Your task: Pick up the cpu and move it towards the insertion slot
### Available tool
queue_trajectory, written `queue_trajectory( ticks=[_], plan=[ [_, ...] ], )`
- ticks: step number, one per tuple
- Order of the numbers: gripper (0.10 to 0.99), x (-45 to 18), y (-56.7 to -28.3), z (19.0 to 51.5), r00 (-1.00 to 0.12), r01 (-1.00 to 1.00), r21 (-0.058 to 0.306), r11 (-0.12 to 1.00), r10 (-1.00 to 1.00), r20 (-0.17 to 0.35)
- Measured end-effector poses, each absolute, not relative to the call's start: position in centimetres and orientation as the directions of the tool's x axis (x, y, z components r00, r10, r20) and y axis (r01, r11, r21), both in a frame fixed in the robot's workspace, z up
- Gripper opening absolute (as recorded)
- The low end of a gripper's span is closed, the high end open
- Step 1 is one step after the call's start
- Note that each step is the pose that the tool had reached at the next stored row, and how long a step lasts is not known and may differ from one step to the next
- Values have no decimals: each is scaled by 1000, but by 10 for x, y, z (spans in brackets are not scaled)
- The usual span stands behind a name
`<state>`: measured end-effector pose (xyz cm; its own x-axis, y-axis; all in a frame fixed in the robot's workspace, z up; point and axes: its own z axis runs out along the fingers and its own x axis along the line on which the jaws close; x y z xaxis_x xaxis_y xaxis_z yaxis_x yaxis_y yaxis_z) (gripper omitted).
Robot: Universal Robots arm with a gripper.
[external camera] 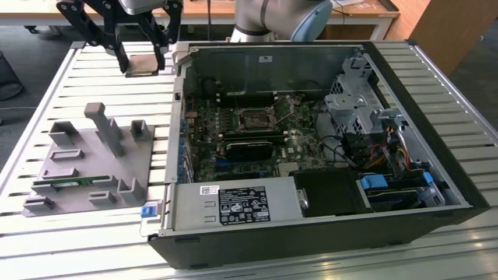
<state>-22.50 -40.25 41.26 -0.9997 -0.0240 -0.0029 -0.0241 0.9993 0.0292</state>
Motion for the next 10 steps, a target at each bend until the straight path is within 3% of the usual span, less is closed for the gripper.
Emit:
queue_trajectory(
  ticks=[10],
  plan=[
    [545, -211, -402, 413, -1000, -24, 29, 999, -24, -3]
  ],
)
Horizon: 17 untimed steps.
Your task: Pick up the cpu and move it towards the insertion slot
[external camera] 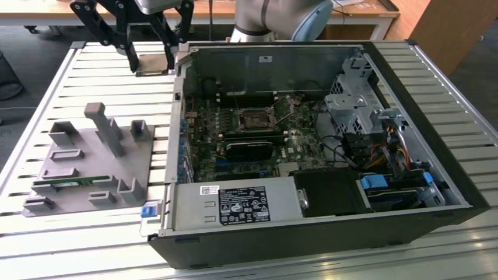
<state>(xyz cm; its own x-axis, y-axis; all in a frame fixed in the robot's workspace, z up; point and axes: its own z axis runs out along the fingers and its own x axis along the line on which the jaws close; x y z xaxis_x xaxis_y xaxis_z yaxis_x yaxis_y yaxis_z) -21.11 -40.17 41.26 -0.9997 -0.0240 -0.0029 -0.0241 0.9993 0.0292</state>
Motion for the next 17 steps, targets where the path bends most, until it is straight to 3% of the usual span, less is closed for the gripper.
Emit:
queue_trajectory(
  ticks=[17],
  plan=[
    [545, -186, -396, 413, -1000, -24, 29, 999, -24, -3]
  ],
)
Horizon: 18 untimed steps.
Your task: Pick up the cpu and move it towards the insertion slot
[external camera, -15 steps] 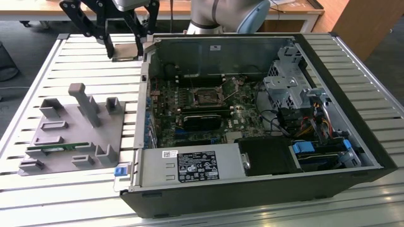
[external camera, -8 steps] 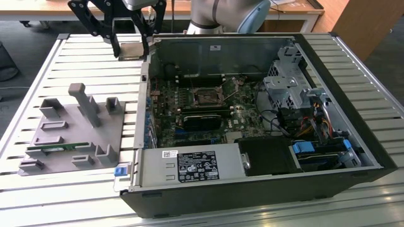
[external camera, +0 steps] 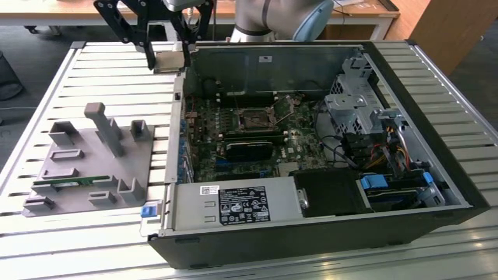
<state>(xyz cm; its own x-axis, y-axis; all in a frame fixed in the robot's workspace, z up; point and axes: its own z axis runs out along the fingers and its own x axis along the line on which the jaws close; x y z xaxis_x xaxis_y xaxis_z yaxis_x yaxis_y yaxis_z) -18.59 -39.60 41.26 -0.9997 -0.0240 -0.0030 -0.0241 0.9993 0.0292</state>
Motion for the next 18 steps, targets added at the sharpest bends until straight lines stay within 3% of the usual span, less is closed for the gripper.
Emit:
queue_trajectory(
  ticks=[18],
  plan=[
    [545, -164, -385, 413, -1000, -24, 29, 999, -24, -3]
  ],
)
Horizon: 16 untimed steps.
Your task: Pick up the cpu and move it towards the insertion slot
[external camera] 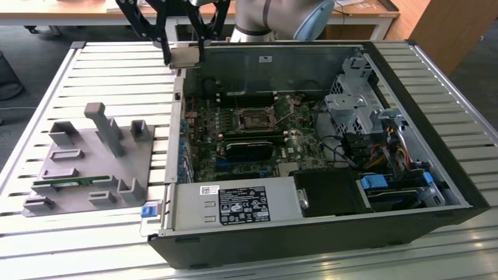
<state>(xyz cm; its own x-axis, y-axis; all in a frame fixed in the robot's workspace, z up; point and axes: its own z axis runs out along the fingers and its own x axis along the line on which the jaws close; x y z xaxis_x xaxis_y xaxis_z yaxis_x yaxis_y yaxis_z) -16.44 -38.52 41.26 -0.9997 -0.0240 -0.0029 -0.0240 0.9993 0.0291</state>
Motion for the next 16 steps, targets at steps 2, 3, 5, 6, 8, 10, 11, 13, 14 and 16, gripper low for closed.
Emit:
queue_trajectory(
  ticks=[2, 3, 5, 6, 8, 10, 11, 13, 14, 16],
  plan=[
    [545, -162, -384, 413, -1000, -24, 29, 999, -24, -3],
    [545, -161, -383, 413, -1000, -24, 29, 999, -24, -3],
    [545, -158, -382, 413, -1000, -24, 29, 999, -24, -3],
    [545, -157, -381, 413, -1000, -24, 29, 999, -24, -3],
    [545, -155, -379, 413, -1000, -24, 29, 999, -24, -3],
    [545, -153, -377, 413, -1000, -24, 29, 999, -24, -3],
    [545, -152, -376, 413, -1000, -24, 29, 999, -24, -3],
    [545, -150, -374, 413, -1000, -24, 29, 999, -24, -3],
    [545, -148, -373, 413, -1000, -24, 29, 999, -24, -3],
    [545, -146, -372, 413, -1000, -24, 29, 999, -24, -3]
  ],
)
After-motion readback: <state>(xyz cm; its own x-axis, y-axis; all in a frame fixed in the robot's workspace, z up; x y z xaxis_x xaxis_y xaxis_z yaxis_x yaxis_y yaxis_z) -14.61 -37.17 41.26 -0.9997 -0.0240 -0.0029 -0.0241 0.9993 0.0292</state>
